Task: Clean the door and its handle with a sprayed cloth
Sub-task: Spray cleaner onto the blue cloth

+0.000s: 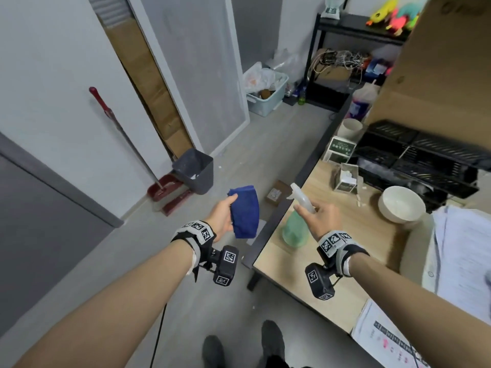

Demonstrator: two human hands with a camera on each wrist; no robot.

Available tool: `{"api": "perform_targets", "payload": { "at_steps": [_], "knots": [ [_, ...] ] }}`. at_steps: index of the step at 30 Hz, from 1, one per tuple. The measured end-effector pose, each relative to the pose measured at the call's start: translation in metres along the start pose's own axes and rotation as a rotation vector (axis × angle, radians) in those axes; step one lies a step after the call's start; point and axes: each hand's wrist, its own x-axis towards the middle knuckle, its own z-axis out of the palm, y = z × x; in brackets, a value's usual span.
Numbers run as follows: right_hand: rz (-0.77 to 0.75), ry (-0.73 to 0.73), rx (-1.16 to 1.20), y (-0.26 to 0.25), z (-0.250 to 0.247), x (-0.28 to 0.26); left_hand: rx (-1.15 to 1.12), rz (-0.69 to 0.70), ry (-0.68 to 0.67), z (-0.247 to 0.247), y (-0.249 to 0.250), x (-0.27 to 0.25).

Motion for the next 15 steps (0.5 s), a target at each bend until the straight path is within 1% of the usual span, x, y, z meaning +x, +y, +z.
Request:
{"api": "perform_targets", "payload": {
  "at_steps": [4, 7, 9, 11, 13, 15],
  "knots": [
    [0.041, -0.052, -0.058, 0.024, -0.012, 0.005, 0.011, -0.013, -0.020, 0.025, -0.007, 0.009],
    [0.098, -0.077, -0.072, 0.035, -0.015, 0.011, 0.019, -0.012, -0.006, 0.031, -0.010, 0.014],
    [0.097, -0.085, -0.068, 0.037, -0.017, 0.013, 0.012, -0.007, 0.005, 0.031, -0.010, 0.013],
    [0.061, -0.066, -0.078, 0.030, -0.019, 0.013, 0.008, -0.002, 0.012, 0.029, -0.010, 0.011],
    [-0.028, 0.041, -0.071, 0.018, -0.022, 0.013, -0.002, 0.003, 0.027, 0.024, -0.008, 0.007],
    [-0.161, 0.150, -0.016, -0.003, -0.022, 0.013, -0.019, 0.019, 0.053, 0.015, -0.005, 0.001]
  ]
}}
